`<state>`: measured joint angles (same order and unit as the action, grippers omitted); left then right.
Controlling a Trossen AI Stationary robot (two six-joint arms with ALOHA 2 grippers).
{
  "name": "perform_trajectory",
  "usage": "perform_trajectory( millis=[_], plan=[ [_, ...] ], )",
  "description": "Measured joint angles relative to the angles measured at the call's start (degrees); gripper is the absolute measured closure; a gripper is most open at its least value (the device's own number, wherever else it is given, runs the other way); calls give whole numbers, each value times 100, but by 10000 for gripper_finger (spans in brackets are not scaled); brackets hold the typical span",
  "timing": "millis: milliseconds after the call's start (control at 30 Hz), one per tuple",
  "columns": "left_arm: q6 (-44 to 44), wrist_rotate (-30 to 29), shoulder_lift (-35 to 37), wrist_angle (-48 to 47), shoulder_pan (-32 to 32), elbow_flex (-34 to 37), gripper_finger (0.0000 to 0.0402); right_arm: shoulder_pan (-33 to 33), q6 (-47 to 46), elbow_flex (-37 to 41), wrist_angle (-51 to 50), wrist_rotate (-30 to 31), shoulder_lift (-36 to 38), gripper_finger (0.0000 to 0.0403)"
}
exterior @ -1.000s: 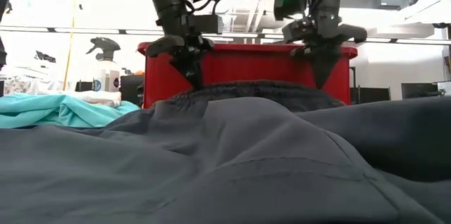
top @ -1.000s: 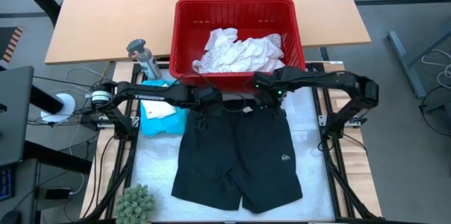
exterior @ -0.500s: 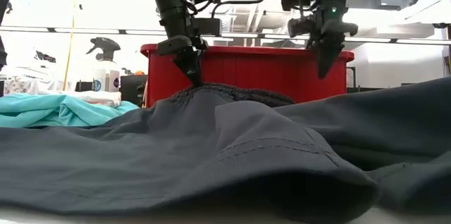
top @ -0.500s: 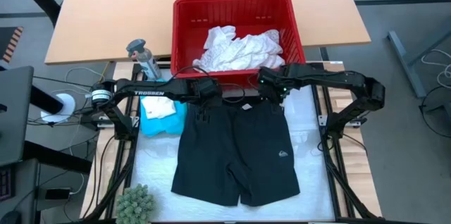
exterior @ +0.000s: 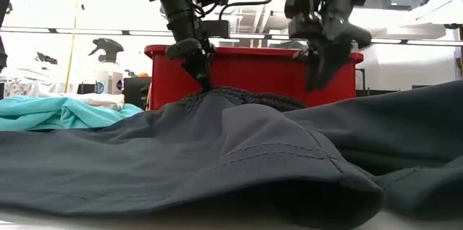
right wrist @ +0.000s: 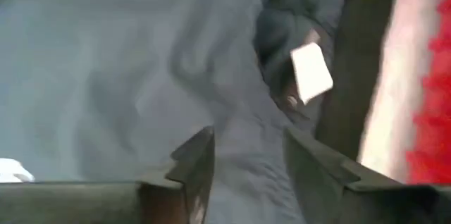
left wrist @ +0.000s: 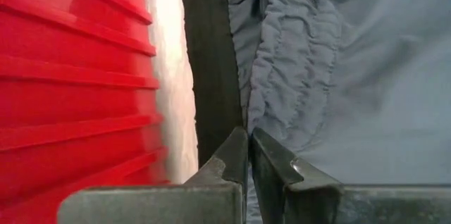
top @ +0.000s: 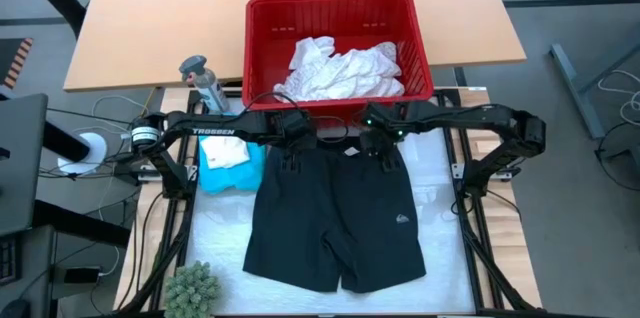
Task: Fold laundry
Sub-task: Fold the black shorts
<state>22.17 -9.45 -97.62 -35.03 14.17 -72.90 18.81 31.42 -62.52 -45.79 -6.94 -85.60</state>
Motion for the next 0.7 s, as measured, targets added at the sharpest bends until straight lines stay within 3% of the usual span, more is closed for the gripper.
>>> perform_trajectory(
  millis=[233, 467, 567, 700],
  plan=[
    [-28, 15, 0, 83, 3, 0, 401, 189, 209, 203, 358, 121, -182, 189],
    [-105, 85, 0, 140, 2, 2, 401, 278, 396, 208, 377, 131, -947, 203],
    [-111, 90, 0, 125, 2, 2, 401, 224, 210, 194, 209, 245, -1130, 231],
    [-127, 112, 0, 121, 2, 1, 401, 175, 144, 179, 3, 247, -995, 304]
  ],
)
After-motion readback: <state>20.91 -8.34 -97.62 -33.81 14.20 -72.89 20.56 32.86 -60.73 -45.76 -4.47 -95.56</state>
